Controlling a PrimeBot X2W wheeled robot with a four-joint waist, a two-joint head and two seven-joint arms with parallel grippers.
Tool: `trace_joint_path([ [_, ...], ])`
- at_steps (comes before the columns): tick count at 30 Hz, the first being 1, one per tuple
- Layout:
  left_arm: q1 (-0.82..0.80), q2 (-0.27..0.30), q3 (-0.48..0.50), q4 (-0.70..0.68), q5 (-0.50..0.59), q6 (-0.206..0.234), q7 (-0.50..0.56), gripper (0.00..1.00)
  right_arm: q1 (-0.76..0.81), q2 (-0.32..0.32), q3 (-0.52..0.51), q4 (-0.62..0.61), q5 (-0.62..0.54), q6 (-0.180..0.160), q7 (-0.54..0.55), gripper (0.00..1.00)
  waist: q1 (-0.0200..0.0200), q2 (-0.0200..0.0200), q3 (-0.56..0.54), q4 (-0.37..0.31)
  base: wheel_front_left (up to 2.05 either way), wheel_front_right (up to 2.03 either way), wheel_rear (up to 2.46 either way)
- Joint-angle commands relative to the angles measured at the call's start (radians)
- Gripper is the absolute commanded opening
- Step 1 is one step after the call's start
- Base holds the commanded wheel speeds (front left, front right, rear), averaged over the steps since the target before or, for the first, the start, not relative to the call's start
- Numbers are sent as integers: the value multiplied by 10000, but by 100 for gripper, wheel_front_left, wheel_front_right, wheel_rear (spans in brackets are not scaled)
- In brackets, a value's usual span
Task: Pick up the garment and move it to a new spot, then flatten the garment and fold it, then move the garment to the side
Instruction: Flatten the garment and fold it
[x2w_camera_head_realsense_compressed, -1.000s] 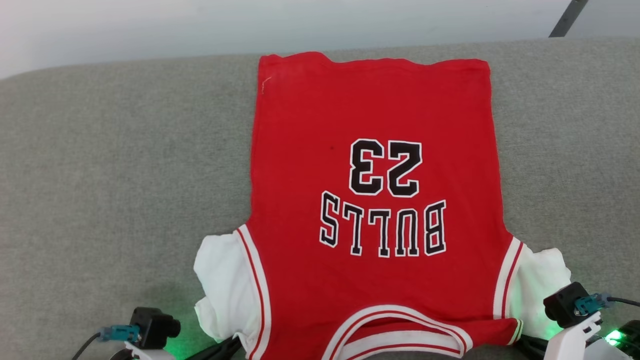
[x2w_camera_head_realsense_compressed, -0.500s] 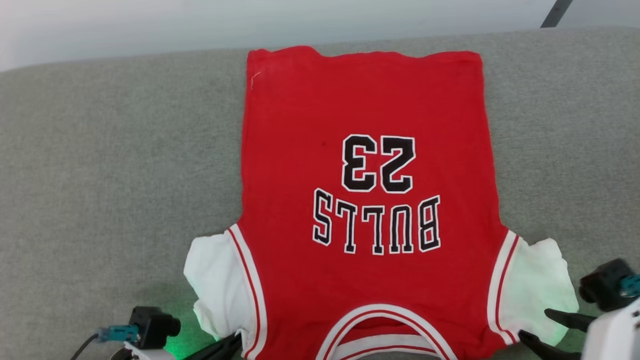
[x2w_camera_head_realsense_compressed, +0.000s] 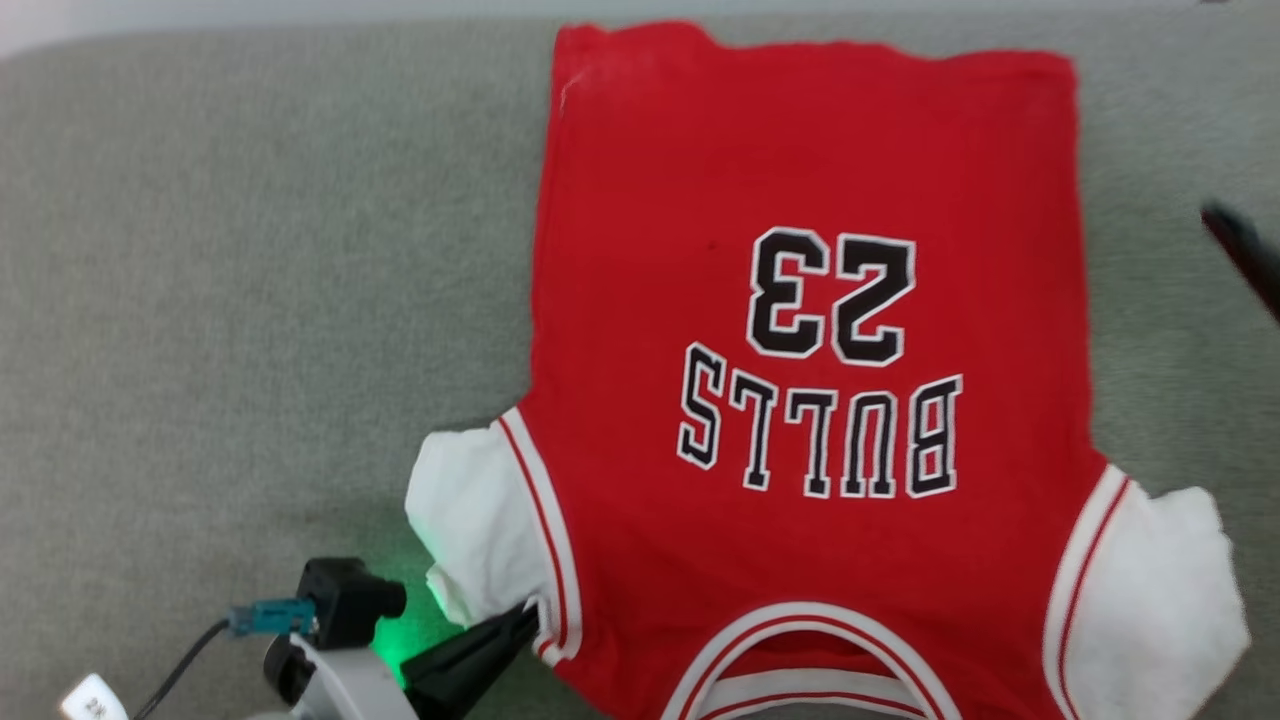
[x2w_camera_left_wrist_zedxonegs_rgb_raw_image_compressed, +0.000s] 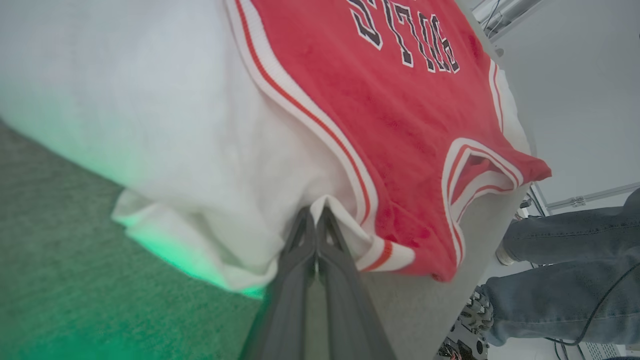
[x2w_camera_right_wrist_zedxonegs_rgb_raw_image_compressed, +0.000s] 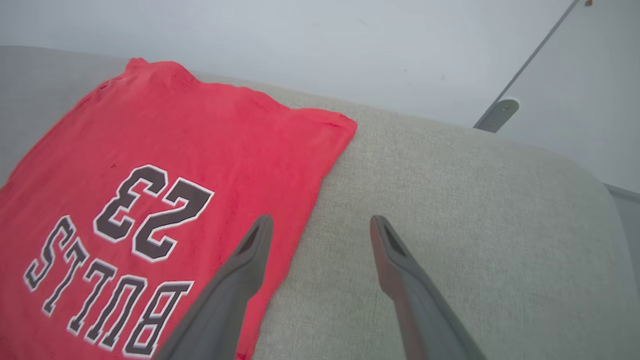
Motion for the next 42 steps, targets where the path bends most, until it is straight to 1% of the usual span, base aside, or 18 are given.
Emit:
trace_joint_path([
  [1,-193,-93,14,36,78,27,10,0,-736,297,212,665,-382,0,96,100,0,-1,659,467,0,0,0],
  [4,-393,-176,-5,85,107,29,19,0,-2510,1045,169,2700,-1205,0,481,100,0,-1,1045,684,0,0,0],
  [7,-579,-296,-62,195,116,40,43,0,-3874,1570,198,4644,-2129,0,851,100,0,-1,1294,992,0,0,0],
  [9,-714,-347,-81,186,101,53,43,0,-4563,1714,191,5678,-2639,0,1075,100,0,-1,1451,1193,0,0,0],
  [11,-849,-414,-144,143,119,61,43,0,-5137,1710,183,6530,-3186,0,1198,100,0,-1,1615,1403,0,0,0],
  [14,-1057,-496,-233,118,117,75,43,0,-5835,1665,-21,7504,-3883,0,1094,100,0,-1,1899,1695,0,0,0],
  [17,-1149,-552,-241,146,60,100,56,0,-6341,1761,-224,8312,-4333,0,962,100,0,-1,2169,1844,0,0,0],
  [20,-1163,-603,-219,223,93,112,79,0,-6629,1937,-314,9074,-4458,1,1101,100,0,-1,2326,1894,0,0,0],
  [23,-1118,-637,-200,301,93,135,86,0,-6723,2056,-250,9548,-4477,4,1198,100,0,-1,2357,1860,0,0,0],
  [24,-1119,-645,-204,311,99,137,90,0,-6762,2084,-220,9659,-4479,4,1178,67,0,-1,2347,1843,0,0,0],
  [25,-1129,-652,-200,325,94,138,90,0,-6790,2115,-195,9762,-4448,6,1177,22,0,-1,2323,1817,0,0,0],
  [26,-1137,-660,-189,333,92,138,90,0,-6802,2145,-142,9848,-4410,6,1171,0,0,-1,2287,1789,0,0,0],
  [28,-1120,-673,-139,348,75,138,90,0,-6836,2170,-66,9970,-4330,6,1072,0,0,-1,2181,1710,0,0,0],
  [31,-1036,-714,23,345,30,137,89,0,-6830,2027,-9,10000,-4190,3,682,0,0,-1,1936,1581,0,0,0],
  [33,-925,-748,163,315,23,135,80,0,-6720,1950,73,9957,-3952,1,412,0,0,-1,1668,1515,0,0,0],
  [35,-775,-783,349,264,-20,123,67,0,-6515,1815,362,9751,-3617,1,184,0,0,-1,1343,1447,0,0,0],
  [38,-411,-754,746,215,40,97,31,0,-5835,1482,1035,9106,-2847,1,69,0,0,-1,785,1274,0,0,0],
  [42,177,-853,1213,127,185,41,9,0,-4348,607,1937,7527,-1496,1,259,0,0,-1,8,1028,0,0,0],
])
